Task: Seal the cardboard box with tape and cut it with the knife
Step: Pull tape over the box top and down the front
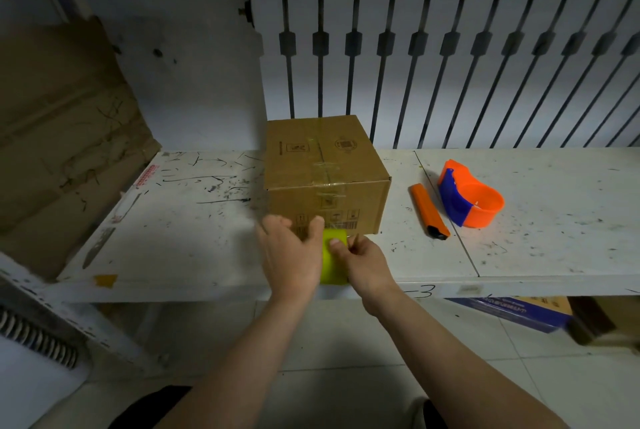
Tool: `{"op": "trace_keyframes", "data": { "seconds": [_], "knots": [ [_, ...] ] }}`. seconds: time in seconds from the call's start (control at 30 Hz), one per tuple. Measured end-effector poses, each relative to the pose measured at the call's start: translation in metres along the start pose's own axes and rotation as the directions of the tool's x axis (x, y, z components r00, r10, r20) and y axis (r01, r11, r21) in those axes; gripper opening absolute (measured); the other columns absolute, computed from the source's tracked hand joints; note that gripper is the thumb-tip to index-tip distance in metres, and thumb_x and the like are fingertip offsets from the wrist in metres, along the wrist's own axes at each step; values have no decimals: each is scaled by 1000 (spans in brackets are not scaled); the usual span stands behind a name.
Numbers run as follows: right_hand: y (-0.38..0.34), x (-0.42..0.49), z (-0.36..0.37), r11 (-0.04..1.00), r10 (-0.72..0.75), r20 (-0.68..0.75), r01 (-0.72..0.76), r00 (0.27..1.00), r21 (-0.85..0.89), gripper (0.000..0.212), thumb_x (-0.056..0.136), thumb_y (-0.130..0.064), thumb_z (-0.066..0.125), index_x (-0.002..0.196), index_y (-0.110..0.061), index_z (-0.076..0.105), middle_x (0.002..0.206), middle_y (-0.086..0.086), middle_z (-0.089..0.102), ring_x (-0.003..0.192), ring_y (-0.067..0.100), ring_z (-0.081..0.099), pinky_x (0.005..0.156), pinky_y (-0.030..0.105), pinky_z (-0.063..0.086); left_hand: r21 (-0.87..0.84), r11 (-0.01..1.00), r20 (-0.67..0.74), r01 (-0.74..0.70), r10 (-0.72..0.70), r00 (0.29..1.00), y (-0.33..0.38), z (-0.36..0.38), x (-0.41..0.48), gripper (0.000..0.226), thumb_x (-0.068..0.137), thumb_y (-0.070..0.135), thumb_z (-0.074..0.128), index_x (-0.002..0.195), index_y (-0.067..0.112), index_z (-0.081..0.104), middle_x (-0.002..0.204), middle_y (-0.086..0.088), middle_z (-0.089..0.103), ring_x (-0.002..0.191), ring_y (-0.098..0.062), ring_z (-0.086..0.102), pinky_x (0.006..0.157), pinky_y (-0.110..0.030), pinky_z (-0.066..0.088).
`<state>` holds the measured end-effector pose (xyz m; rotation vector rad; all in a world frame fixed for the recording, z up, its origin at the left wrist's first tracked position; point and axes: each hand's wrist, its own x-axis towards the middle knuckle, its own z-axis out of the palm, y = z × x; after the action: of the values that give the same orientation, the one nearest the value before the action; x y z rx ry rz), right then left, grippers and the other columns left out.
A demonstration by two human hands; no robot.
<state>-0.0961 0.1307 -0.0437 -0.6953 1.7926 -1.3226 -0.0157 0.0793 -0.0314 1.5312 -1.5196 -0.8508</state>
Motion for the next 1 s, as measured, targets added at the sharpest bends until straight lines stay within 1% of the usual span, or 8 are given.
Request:
{"op": "trace_keyframes", "data": {
  "seconds": [0.17, 0.33, 0.47, 0.6, 0.7, 0.77, 0.87, 1.0],
  "knots": [
    [1, 1, -7, 993, 12, 29, -8, 1000, -114, 20, 85, -19, 56, 68, -15, 48, 69, 1, 49, 64, 14, 44, 61, 29, 37, -163, 923, 318, 347, -284, 905, -11, 22, 6, 77, 48, 50, 64, 102, -5, 58, 104, -28, 65, 91, -38, 65, 68, -38, 49],
    [10, 22, -39, 967, -88, -270, 17, 959, -255, 17, 83, -24, 55, 80, -10, 63, 84, 11, 68, 82, 27, 62, 77, 38, 49, -263, 865, 413, 428, -300, 860, -8, 21, 5, 35, 78, 21, 68, 106, 5, 55, 98, -13, 62, 76, -23, 59, 55, -27, 47],
    [28, 59, -75, 735, -315, -297, 33, 901, -677, 36, 89, -15, 51, 125, -9, 53, 136, 15, 44, 120, 33, 48, 98, 41, 42, -296, 852, 415, 432, -292, 862, -6, 22, 0, 16, 82, 20, 64, 89, 16, 51, 82, -1, 54, 71, -17, 55, 61, -31, 48],
    [37, 96, -95, 486, -289, -223, -58, 931, -872, 49, 93, -11, 42, 140, -8, 31, 154, 22, 16, 143, 41, 12, 117, 50, 22, -320, 858, 366, 402, -279, 888, -3, 26, -1, 27, 80, 29, 67, 93, 19, 46, 84, 4, 49, 91, -23, 55, 87, -45, 50],
    [37, 109, -100, 415, -167, -241, -153, 956, -897, 51, 95, -16, 38, 143, -9, 22, 154, 23, 12, 143, 43, 7, 116, 50, 21, -324, 860, 357, 394, -275, 893, -2, 28, -2, 46, 80, 28, 67, 116, 15, 41, 86, 8, 46, 96, -22, 53, 89, -41, 48],
    [36, 111, -100, 392, -139, -249, -178, 958, -903, 46, 94, -16, 40, 138, -6, 31, 148, 23, 24, 139, 43, 19, 112, 50, 27, -321, 863, 358, 391, -272, 893, -1, 27, -1, 54, 81, 27, 67, 124, 15, 39, 88, 8, 47, 99, -21, 52, 94, -40, 47],
    [33, 109, -98, 442, -210, -263, -149, 942, -884, 39, 89, -12, 51, 126, -2, 44, 128, 21, 40, 116, 38, 44, 95, 46, 44, -303, 864, 373, 403, -282, 884, -1, 27, 0, 56, 82, 27, 65, 130, 17, 39, 103, 2, 47, 102, -21, 50, 96, -39, 45],
    [26, 101, -95, 522, -190, -292, -156, 937, -839, 43, 82, -3, 59, 122, -1, 44, 124, 21, 41, 106, 39, 53, 86, 46, 49, -306, 853, 392, 424, -292, 872, -1, 28, 1, 54, 81, 28, 66, 129, 18, 44, 117, -3, 51, 109, -25, 53, 99, -45, 45]
  ]
}}
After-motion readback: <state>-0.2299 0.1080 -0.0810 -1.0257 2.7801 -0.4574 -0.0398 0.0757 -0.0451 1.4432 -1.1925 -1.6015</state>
